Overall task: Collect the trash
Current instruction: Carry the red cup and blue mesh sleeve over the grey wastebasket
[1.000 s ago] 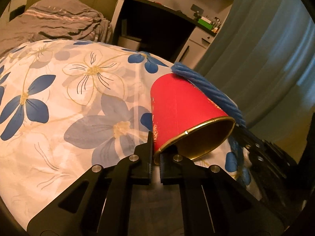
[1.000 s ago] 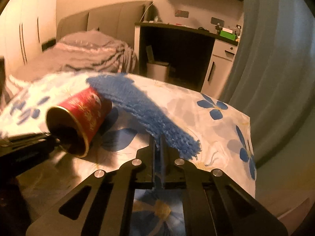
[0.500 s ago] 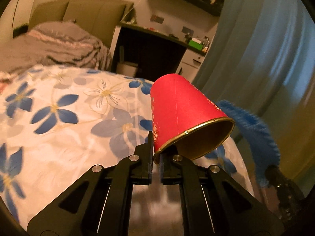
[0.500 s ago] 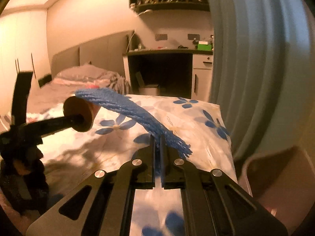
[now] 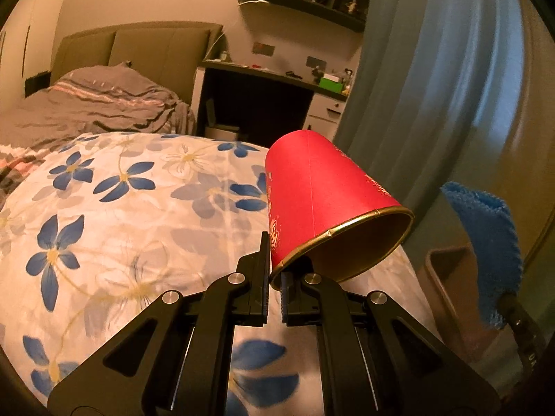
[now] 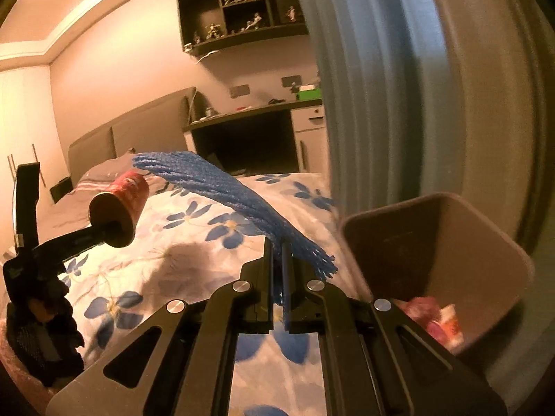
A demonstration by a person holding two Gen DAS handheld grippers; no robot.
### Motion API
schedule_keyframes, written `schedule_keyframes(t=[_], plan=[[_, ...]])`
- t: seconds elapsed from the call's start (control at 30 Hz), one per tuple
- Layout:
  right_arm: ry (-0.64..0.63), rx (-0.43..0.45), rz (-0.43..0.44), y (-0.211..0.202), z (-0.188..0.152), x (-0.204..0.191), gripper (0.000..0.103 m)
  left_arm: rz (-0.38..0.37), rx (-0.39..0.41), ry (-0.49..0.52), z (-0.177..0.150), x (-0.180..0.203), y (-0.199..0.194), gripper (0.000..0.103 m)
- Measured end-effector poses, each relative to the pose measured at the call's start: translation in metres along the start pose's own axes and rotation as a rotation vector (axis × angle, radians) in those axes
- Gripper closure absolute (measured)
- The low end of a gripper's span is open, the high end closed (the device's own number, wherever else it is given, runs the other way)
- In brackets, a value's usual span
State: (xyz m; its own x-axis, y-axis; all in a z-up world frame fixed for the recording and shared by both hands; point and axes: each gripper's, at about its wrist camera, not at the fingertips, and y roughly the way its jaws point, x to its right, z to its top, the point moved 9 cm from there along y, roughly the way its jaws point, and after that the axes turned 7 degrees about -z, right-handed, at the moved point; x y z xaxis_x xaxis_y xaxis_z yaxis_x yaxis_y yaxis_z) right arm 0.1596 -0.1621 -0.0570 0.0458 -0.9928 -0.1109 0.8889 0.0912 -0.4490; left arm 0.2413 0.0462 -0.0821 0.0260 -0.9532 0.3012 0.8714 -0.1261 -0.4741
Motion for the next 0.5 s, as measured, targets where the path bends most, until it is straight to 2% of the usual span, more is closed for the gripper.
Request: schedule_keyframes(t=[0.5], plan=[[0.096,0.061,-0.093,-0.036,0.001,0.061,0.098,-0.052,-0.007,0.081,-0.014,0.059,-0.005,0.099]])
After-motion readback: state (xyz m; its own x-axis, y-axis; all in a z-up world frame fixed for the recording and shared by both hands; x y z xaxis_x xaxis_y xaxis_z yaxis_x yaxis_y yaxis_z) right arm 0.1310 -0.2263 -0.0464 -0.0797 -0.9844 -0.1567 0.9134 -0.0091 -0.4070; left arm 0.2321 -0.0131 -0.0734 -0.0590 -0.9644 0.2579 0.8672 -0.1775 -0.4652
